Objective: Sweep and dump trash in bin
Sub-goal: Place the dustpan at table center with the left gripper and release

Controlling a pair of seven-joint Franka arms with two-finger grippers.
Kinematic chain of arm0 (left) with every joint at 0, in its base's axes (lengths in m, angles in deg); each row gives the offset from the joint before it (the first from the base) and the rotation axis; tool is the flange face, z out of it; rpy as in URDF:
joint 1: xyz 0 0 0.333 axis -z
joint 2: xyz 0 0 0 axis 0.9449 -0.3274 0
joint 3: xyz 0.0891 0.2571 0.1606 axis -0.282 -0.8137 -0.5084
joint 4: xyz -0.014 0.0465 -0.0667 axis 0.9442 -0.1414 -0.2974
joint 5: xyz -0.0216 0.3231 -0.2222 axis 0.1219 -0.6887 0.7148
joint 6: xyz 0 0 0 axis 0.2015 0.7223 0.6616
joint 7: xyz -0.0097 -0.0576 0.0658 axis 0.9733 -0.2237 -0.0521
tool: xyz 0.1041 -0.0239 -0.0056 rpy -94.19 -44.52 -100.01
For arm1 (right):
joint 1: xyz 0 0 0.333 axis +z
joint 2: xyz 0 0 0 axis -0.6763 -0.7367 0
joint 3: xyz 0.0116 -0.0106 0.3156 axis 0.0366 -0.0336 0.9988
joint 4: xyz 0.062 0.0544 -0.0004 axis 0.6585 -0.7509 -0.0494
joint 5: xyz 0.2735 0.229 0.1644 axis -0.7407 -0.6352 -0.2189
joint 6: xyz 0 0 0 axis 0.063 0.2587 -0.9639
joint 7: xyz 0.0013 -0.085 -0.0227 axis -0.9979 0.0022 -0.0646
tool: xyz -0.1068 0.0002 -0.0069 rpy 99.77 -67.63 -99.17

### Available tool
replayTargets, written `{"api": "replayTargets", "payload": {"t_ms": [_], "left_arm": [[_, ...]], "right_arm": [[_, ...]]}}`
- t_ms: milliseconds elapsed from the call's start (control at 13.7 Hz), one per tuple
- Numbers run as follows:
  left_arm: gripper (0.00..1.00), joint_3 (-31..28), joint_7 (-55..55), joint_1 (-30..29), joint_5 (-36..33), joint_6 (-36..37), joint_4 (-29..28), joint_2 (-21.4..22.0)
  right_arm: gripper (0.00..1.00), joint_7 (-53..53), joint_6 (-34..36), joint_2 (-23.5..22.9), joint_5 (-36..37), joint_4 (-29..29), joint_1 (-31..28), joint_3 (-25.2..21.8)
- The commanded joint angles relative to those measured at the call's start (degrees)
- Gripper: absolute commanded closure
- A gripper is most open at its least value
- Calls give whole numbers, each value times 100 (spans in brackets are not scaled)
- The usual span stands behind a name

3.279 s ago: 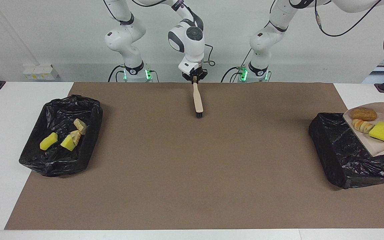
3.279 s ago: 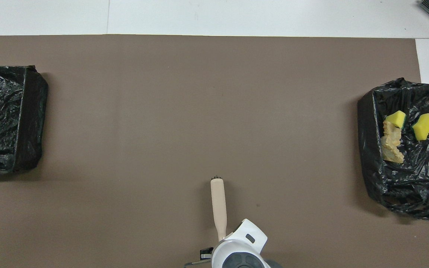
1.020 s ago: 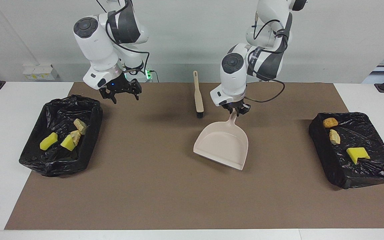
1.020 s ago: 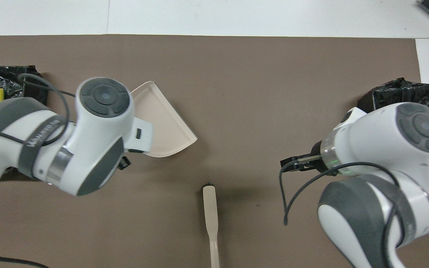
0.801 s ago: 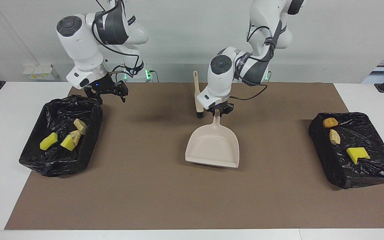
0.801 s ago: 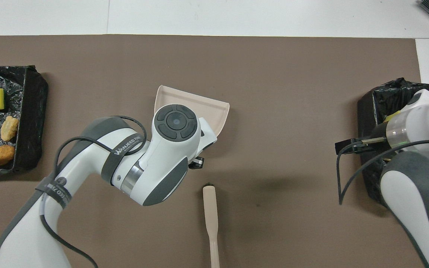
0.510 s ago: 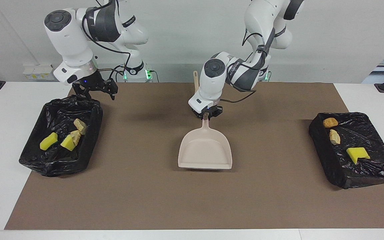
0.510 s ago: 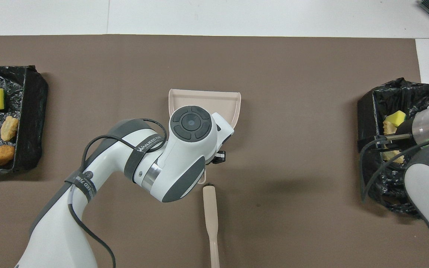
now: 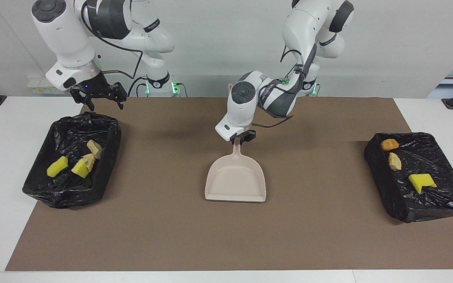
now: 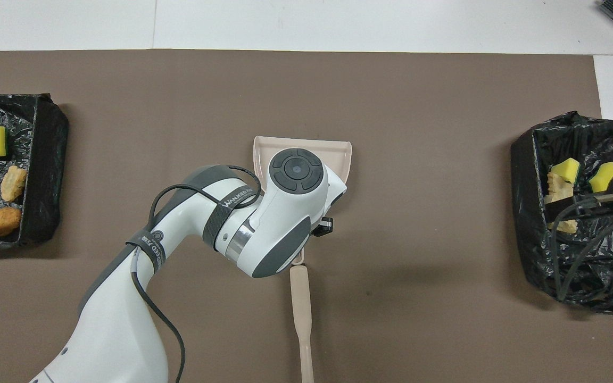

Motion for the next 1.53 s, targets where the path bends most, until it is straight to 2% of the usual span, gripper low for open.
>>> {"api": "replayTargets", "payload": {"t_ms": [0,73,364,583,729,947,1093,1384,1457], "left_arm": [[29,-115,-76,86,-82,200,88,79],[1,-123,-68,77,-82,200,88,97],[0,-150,20,-133,-82,717,35,561],[0,-158,3,-493,-82,1270,-17,887],[0,-150,107,-1037,-91,1317,-324,1325],[0,-150,1177,-1766,-91,1325,-728,2037],[0,-150,1976,-2232,-91,1395,-800,2398],[0,-159,3183,-2849,-82,1606,-564,2681],[0,-159,3298,-2920,-91,1650,-432,2681]], "right_arm": [[0,-62,272,-114,6,469,-244,97],[0,-44,281,-193,-3,609,-262,97],[0,-35,658,-597,-12,1312,-394,80],[0,122,667,-642,-39,1358,-403,80],[0,140,711,-642,-30,1375,-316,71],[0,315,729,-633,-56,1428,-132,-52],[0,448,703,-633,-65,1428,-105,-70],[0,238,878,-642,-30,1445,-26,-131],[0,150,939,-642,-30,1454,236,-401]]}}
